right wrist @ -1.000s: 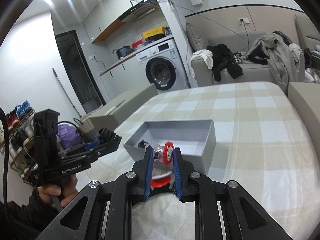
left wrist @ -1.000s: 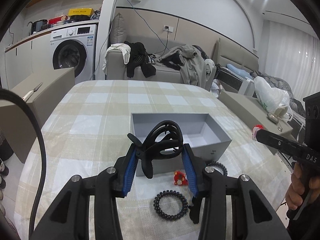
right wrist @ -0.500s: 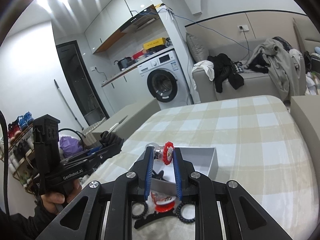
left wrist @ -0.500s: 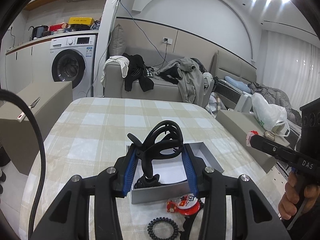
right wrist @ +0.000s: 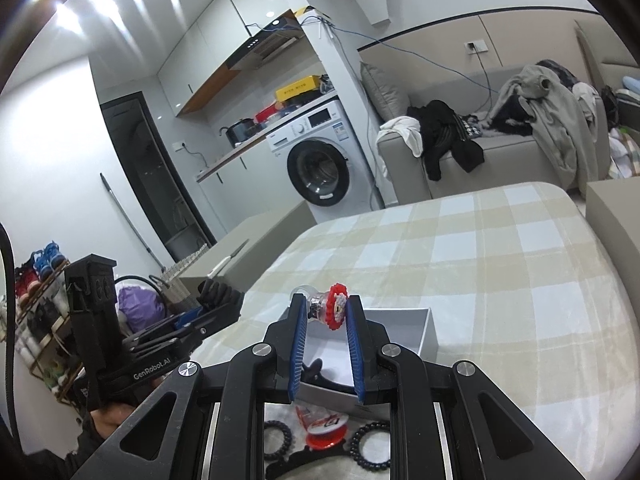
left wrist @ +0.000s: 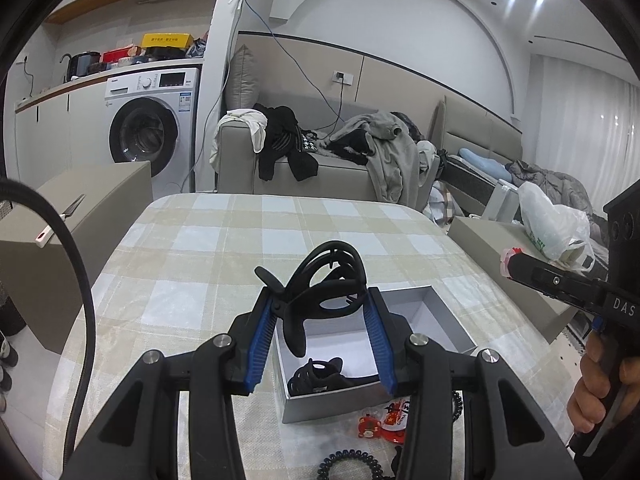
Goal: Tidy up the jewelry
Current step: 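Lower the ring into the grey box and open the right gripper while the left releases the claw clip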
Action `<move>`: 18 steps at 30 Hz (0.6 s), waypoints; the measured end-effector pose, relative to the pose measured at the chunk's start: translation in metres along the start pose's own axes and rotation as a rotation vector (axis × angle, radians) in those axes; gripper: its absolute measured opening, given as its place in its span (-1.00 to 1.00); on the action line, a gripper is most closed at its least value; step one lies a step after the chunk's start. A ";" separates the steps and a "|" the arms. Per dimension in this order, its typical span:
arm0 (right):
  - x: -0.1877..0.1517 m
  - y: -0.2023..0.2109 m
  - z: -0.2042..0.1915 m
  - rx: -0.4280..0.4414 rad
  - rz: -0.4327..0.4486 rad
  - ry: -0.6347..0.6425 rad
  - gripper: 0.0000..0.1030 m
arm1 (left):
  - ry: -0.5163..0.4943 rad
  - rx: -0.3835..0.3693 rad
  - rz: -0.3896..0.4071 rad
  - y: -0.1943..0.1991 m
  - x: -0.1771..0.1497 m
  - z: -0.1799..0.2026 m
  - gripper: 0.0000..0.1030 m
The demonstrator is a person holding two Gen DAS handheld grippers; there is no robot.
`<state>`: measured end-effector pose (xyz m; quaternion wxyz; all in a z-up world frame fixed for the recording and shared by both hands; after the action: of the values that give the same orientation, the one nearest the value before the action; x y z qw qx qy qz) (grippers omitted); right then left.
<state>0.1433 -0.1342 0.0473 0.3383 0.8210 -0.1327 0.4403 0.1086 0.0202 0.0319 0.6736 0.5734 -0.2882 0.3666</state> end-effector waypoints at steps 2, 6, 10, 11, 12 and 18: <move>0.000 -0.003 0.004 0.000 -0.007 -0.015 -0.64 | -0.016 0.007 -0.003 -0.003 0.000 0.003 -0.26; 0.002 -0.006 0.007 0.000 -0.007 -0.033 -0.64 | -0.045 0.007 -0.016 -0.010 0.000 0.008 -0.26; 0.001 -0.015 0.009 -0.013 -0.020 -0.035 -0.64 | -0.048 0.004 -0.028 -0.017 0.000 0.008 -0.26; -0.001 -0.017 0.010 -0.018 -0.026 -0.036 -0.64 | -0.047 0.002 -0.030 -0.017 -0.001 0.007 -0.26; -0.002 -0.020 0.011 -0.020 -0.032 -0.039 -0.64 | -0.047 0.005 -0.037 -0.018 -0.003 0.007 -0.26; -0.010 -0.030 0.013 -0.023 -0.069 -0.038 -0.64 | -0.034 0.017 -0.053 -0.021 -0.006 0.001 -0.26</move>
<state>0.1614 -0.1216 0.0211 0.3600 0.8294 -0.1160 0.4111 0.1227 0.0162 0.0150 0.6731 0.5929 -0.2810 0.3413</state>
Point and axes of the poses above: each gripper's, at about its wrist camera, not at the fingertips, and y roughly against the way its jaws point, z to its right, x to its top, the point moved 6 cm from there along -y, roughly the way its jaws point, and after that the axes turned 6 degrees about -z, right-handed, at the moved point
